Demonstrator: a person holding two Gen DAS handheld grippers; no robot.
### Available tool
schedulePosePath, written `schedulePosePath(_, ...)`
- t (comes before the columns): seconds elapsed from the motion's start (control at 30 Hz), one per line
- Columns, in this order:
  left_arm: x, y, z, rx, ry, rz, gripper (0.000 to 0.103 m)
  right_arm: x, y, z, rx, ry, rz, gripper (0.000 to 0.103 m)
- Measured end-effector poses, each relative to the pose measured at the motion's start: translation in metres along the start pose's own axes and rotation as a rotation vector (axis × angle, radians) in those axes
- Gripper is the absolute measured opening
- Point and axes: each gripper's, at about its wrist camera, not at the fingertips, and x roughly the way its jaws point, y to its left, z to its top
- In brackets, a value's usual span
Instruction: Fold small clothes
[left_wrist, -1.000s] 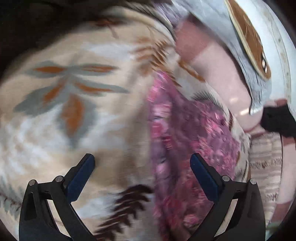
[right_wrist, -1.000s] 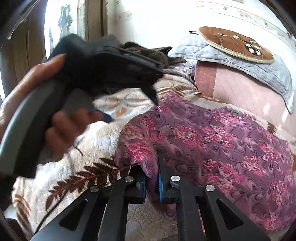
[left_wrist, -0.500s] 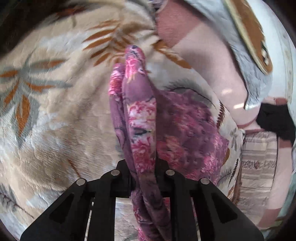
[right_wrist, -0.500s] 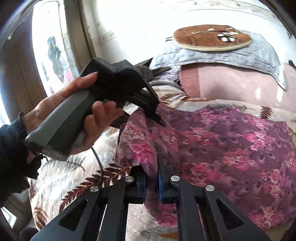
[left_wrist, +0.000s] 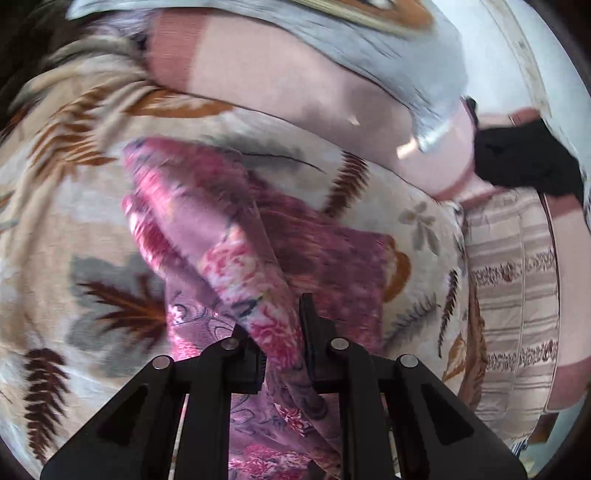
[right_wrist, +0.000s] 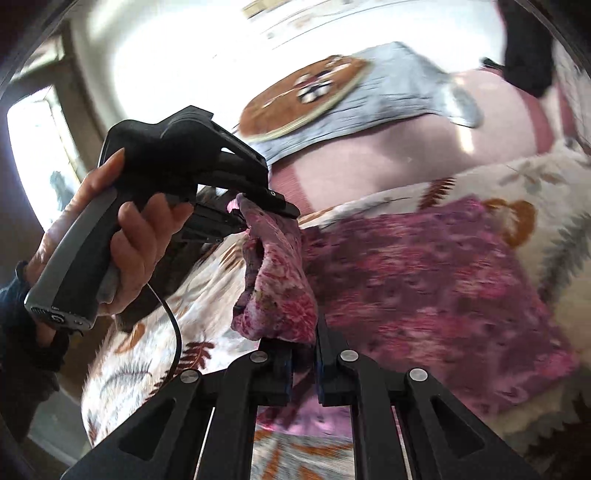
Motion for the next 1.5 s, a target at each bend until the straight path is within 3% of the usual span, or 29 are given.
schedulePosePath(0.2,0.044,-0.059,-0.008,0.057,0.058,0.009,0.013,-0.032,-0.047,0.000,0.088,-0.051,-0.045,0.008)
schedulePosePath(0.47,0.116,-0.115,-0.018,0.113,0.143,0.083,0.014,-0.043,-0.112,-0.016,0.260,-0.071,-0.112,0.008)
schedulePosePath(0.6,0.137,-0.132,-0.019,0.138,0.148,0.096,0.022,-0.048,-0.146,-0.020,0.377,-0.089,-0.127,0.008)
schedulePosePath(0.7,0.134,-0.135,-0.018,0.127,0.148,0.033,0.031,-0.045,-0.170,-0.027,0.483,-0.071,-0.127,0.008)
schedulePosePath(0.8,0.108,-0.127,-0.009,0.097,0.085,-0.071,0.044,-0.035,-0.186,-0.038,0.578,-0.022,-0.113,0.010)
schedulePosePath(0.9,0.070,-0.098,0.003,0.065,-0.029,-0.091,0.063,-0.035,-0.186,-0.038,0.588,-0.019,-0.110,0.014)
schedulePosePath(0.97,0.049,-0.068,0.008,0.045,-0.096,-0.064,0.064,-0.042,-0.180,-0.035,0.565,-0.026,-0.144,0.018)
schedulePosePath(1.03,0.039,-0.031,0.008,0.015,-0.114,-0.027,0.064,-0.061,-0.176,-0.027,0.560,-0.108,-0.193,0.023)
schedulePosePath(1.1,0.037,0.004,0.005,-0.033,-0.109,-0.022,0.064,-0.076,-0.173,-0.008,0.535,-0.217,-0.209,0.040)
schedulePosePath(1.13,0.039,0.017,0.000,-0.066,-0.099,-0.023,0.064,-0.074,-0.172,0.003,0.502,-0.235,-0.224,0.043)
schedulePosePath(1.2,0.048,0.039,-0.009,-0.128,-0.064,-0.058,0.064,-0.051,-0.177,0.034,0.441,-0.195,-0.198,0.050)
schedulePosePath(1.23,0.051,0.045,-0.011,-0.143,-0.051,-0.071,0.064,-0.023,-0.184,0.055,0.433,-0.113,-0.140,0.050)
schedulePosePath(1.3,0.059,0.052,-0.018,-0.167,-0.031,-0.105,0.064,0.019,-0.195,0.076,0.439,-0.010,-0.101,0.049)
schedulePosePath(1.37,0.066,0.050,-0.022,-0.160,-0.011,-0.130,0.064,0.061,-0.202,0.092,0.426,0.078,-0.144,0.051)
schedulePosePath(1.4,0.068,0.047,-0.022,-0.151,-0.007,-0.140,0.064,0.075,-0.201,0.095,0.410,0.107,-0.165,0.047)
schedulePosePath(1.43,0.070,0.042,-0.023,-0.135,-0.010,-0.145,0.064,0.094,-0.203,0.097,0.402,0.183,-0.156,0.035)
schedulePosePath(1.47,0.071,0.038,-0.022,-0.115,-0.020,-0.132,0.064,0.109,-0.202,0.100,0.385,0.242,-0.139,0.007)
schedulePosePath(1.5,0.073,0.032,-0.021,-0.080,-0.042,-0.083,0.064,0.112,-0.196,0.105,0.339,0.233,-0.138,0.005)
